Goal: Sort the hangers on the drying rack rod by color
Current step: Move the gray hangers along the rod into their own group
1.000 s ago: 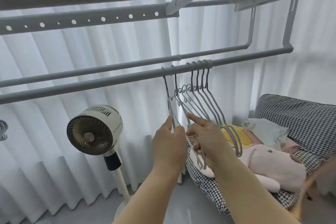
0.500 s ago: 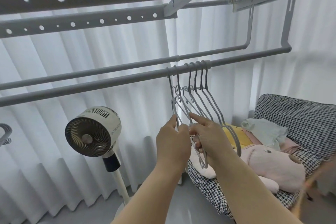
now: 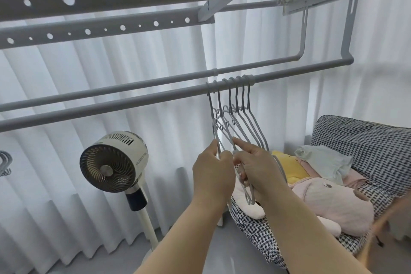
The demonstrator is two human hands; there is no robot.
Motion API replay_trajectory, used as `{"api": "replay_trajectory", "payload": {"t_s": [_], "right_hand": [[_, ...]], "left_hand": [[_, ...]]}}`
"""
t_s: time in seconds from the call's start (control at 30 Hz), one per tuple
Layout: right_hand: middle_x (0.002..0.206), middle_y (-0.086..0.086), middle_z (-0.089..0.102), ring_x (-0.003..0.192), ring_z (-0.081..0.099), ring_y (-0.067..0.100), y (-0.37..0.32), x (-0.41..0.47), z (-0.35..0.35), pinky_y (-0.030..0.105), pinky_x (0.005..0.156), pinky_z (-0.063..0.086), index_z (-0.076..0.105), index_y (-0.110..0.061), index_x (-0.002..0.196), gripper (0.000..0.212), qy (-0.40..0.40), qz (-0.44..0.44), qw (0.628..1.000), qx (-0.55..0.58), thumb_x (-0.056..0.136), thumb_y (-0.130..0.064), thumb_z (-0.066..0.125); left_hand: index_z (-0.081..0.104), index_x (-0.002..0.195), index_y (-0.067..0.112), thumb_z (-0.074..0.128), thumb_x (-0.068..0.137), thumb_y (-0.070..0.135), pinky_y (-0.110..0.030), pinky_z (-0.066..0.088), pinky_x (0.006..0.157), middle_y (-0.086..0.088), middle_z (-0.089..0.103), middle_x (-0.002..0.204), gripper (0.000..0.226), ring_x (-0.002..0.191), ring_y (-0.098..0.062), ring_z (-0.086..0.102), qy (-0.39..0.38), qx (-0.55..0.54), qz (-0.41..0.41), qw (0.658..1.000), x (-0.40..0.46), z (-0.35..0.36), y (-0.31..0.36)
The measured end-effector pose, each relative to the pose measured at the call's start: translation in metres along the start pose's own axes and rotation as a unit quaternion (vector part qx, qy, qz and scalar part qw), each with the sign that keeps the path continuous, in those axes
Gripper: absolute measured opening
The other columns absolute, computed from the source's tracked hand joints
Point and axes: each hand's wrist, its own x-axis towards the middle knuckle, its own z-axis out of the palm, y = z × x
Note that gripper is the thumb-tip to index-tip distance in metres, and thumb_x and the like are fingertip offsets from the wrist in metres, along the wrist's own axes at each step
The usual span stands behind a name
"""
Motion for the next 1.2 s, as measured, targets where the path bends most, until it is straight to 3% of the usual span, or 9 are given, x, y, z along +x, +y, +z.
{"api": "replay_trajectory", "payload": {"t_s": [0.07, 0.23, 0.47, 0.77, 0.83, 0.9, 0.97, 1.1, 1.2], "right_hand": [[0.064, 0.001, 0.057, 0.037, 0.038, 0.009, 0.001, 0.001, 0.000, 0.021, 0.037, 0.031, 0.060, -0.024, 0.129, 0.044, 0.001, 0.000, 1.000, -0.002, 0.091, -0.005, 0.052], [0.067, 0.003, 0.057, 0.036, 0.038, 0.009, 0.001, 0.001, -0.001, 0.020, 0.036, 0.030, 0.059, -0.024, 0.130, 0.048, 0.002, -0.001, 1.000, 0.000, 0.088, -0.002, 0.049], [0.069, 0.003, 0.059, 0.037, 0.038, 0.009, 0.002, 0.003, -0.001, 0.021, 0.037, 0.031, 0.059, -0.025, 0.129, 0.043, -0.001, 0.001, 1.000, -0.004, 0.091, -0.006, 0.052], [0.064, -0.001, 0.057, 0.037, 0.040, 0.009, 0.002, 0.000, 0.001, 0.023, 0.041, 0.034, 0.059, -0.028, 0.130, 0.043, 0.002, -0.007, 0.999, -0.032, 0.091, -0.009, 0.053], [0.071, 0.002, 0.061, 0.037, 0.042, 0.009, 0.002, -0.002, 0.002, 0.024, 0.042, 0.036, 0.058, -0.029, 0.130, 0.041, 0.001, -0.012, 0.999, -0.048, 0.093, -0.013, 0.054], [0.080, 0.006, 0.065, 0.038, 0.047, 0.010, 0.001, -0.004, 0.002, 0.023, 0.041, 0.038, 0.056, -0.027, 0.132, 0.040, 0.004, -0.022, 0.997, -0.076, 0.094, -0.016, 0.055], [0.088, 0.008, 0.067, 0.040, 0.053, 0.011, -0.001, -0.007, 0.002, 0.024, 0.040, 0.041, 0.055, -0.024, 0.132, 0.039, 0.015, -0.034, 0.993, -0.109, 0.094, -0.019, 0.056], [0.088, -0.001, 0.067, 0.049, 0.063, 0.014, -0.003, -0.012, 0.002, 0.034, 0.055, 0.055, 0.058, -0.026, 0.123, 0.032, 0.055, -0.063, 0.978, -0.192, 0.093, -0.034, 0.053], [0.085, -0.006, 0.067, 0.073, 0.069, 0.021, -0.002, -0.013, 0.002, 0.045, 0.080, 0.056, 0.058, -0.028, 0.119, 0.036, 0.078, -0.082, 0.960, -0.256, 0.090, -0.047, 0.050]], "left_hand": [[0.041, 0.148, 0.021, 0.041, 0.093, 0.021, -0.045, 0.048, 0.102, 0.000, 0.058, 0.138, 0.054, 0.122, -0.026, 0.058, -0.002, 0.006, -0.002, 1.000, 0.000, 0.001, -0.001], [0.040, 0.148, 0.019, 0.042, 0.094, 0.021, -0.044, 0.046, 0.104, 0.001, 0.051, 0.146, 0.055, 0.125, -0.027, 0.056, 0.007, 0.008, 0.007, 1.000, 0.003, 0.002, -0.003], [0.042, 0.147, 0.022, 0.041, 0.093, 0.021, -0.047, 0.048, 0.101, -0.005, 0.062, 0.134, 0.055, 0.124, -0.033, 0.056, 0.006, 0.005, -0.006, 1.000, 0.003, 0.002, -0.007], [0.039, 0.148, 0.024, 0.041, 0.091, 0.023, -0.048, 0.050, 0.099, -0.007, 0.058, 0.138, 0.057, 0.125, -0.027, 0.056, 0.001, -0.011, -0.015, 1.000, 0.004, 0.002, -0.011], [0.040, 0.148, 0.026, 0.042, 0.093, 0.021, -0.044, 0.054, 0.093, -0.007, 0.059, 0.137, 0.056, 0.112, -0.019, 0.063, 0.002, -0.021, -0.012, 1.000, 0.005, 0.002, -0.012], [0.040, 0.148, 0.027, 0.043, 0.094, 0.019, -0.036, 0.058, 0.079, -0.003, 0.063, 0.130, 0.054, 0.080, -0.002, 0.066, 0.007, -0.025, -0.002, 1.000, 0.006, 0.002, -0.014], [0.041, 0.148, 0.028, 0.044, 0.095, 0.020, -0.032, 0.059, 0.069, -0.002, 0.070, 0.113, 0.054, 0.054, 0.002, 0.059, 0.013, -0.019, -0.001, 1.000, 0.006, 0.002, -0.016], [0.040, 0.147, 0.026, 0.045, 0.091, 0.030, -0.044, 0.056, 0.086, -0.009, 0.071, 0.106, 0.057, 0.090, -0.019, 0.067, 0.012, -0.003, 0.002, 1.000, 0.006, 0.003, -0.018], [0.044, 0.145, 0.024, 0.041, 0.089, 0.037, -0.047, 0.055, 0.088, 0.000, 0.070, 0.092, 0.058, 0.095, -0.023, 0.066, 0.011, 0.011, 0.008, 1.000, 0.006, 0.003, -0.020]]}}
